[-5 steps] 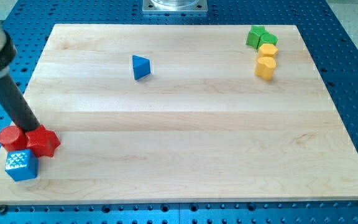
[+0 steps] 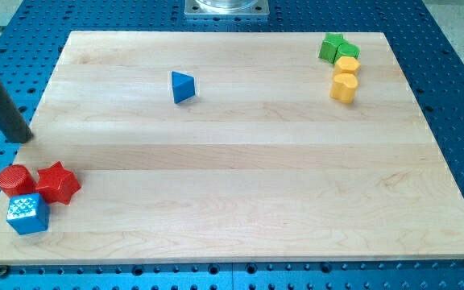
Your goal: Move your hand away from red star
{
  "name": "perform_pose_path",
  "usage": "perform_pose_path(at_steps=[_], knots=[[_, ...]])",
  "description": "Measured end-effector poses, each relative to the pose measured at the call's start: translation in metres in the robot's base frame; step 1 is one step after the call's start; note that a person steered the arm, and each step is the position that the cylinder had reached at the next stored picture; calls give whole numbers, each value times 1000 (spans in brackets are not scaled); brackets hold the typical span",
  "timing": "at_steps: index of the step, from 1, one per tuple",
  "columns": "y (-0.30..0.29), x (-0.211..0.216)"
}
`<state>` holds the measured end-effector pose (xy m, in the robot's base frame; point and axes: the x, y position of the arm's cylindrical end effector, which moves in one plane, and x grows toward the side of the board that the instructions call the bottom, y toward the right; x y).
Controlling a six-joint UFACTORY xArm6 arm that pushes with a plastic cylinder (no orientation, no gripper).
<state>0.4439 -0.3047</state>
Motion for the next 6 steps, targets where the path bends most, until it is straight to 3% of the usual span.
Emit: perform_pose_path(at_steps=[6], knots=[[0,9]])
